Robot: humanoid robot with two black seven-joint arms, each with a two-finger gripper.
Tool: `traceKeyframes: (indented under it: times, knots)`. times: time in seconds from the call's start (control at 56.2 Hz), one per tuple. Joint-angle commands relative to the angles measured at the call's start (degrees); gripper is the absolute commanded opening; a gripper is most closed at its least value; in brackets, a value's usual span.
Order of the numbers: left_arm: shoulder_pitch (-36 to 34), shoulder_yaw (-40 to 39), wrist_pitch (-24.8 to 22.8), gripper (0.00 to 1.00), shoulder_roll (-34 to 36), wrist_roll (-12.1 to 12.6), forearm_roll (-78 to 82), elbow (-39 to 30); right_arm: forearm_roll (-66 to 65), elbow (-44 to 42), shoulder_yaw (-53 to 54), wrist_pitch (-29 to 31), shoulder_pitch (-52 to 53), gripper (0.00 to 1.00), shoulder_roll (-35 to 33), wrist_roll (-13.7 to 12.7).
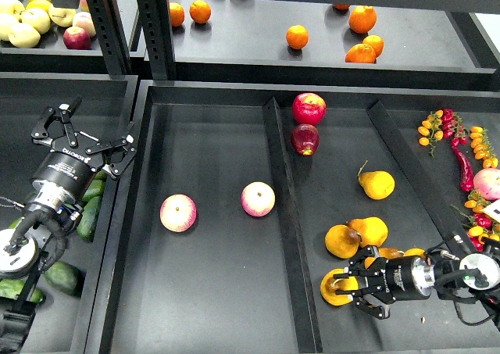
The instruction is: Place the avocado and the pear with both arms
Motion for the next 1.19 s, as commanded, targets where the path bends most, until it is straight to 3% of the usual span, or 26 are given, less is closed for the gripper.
traceKeyframes:
  times: [0.0, 0.196, 0.427, 0.765, 0.943, 1.174]
  knots:
    - [0.0, 0.0, 0.0, 1.0, 0.0, 0.0, 0.0, 0.0, -0.4, 0.2, 0.0, 0.0, 0.6, 0.75, -0.3, 0.0]
    - [0.1, 0.0, 0.1, 1.0, 0.0, 0.0, 0.0, -0.1, -0.6, 2.2, 0.9, 0.0, 0.9, 0.99, -2.3, 0.0]
    - [0.1, 0.1, 0.0, 1.0, 0.0, 0.4, 0.0, -0.1, -0.3, 4.7, 12.4, 0.0, -0.1, 1.0, -6.5, 0.0]
    - [0.1, 0.0, 0.0, 1.0, 0.0, 0.3, 0.0, -0.5, 0.9, 5.4, 42.5, 0.0, -5.4, 1.0, -6.8, 0.0]
    - [0.8, -0.9, 0.0, 1.0, 0.0, 0.1, 0.0, -1.8, -0.1, 6.0, 58.6, 0.0, -10.7, 1.0, -0.4, 0.0]
    - [3.5, -0.8, 0.1, 1.0, 0.0, 0.1, 0.0, -6.4, -3.8, 5.2, 64.1, 0.0, -11.7, 1.0, 7.4, 0.0]
